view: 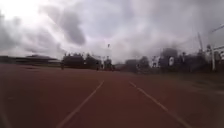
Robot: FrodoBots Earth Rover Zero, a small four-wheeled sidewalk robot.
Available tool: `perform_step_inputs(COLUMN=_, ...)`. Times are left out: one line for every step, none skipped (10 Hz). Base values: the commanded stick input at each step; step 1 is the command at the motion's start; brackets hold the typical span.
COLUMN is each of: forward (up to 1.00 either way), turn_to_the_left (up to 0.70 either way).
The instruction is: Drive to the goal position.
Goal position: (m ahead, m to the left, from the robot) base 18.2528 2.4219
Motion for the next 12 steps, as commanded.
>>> perform_step_inputs(forward=0.85, turn_to_the_left=0.00)
perform_step_inputs(forward=0.85, turn_to_the_left=0.00)
perform_step_inputs(forward=0.85, turn_to_the_left=-0.07)
perform_step_inputs(forward=0.85, turn_to_the_left=-0.28)
perform_step_inputs(forward=0.85, turn_to_the_left=-0.19)
perform_step_inputs(forward=0.85, turn_to_the_left=0.00)
perform_step_inputs(forward=0.85, turn_to_the_left=0.00)
perform_step_inputs(forward=0.85, turn_to_the_left=0.00)
perform_step_inputs(forward=0.85, turn_to_the_left=0.00)
perform_step_inputs(forward=0.85, turn_to_the_left=0.00)
perform_step_inputs(forward=0.85, turn_to_the_left=0.00)
perform_step_inputs(forward=0.85, turn_to_the_left=0.00)
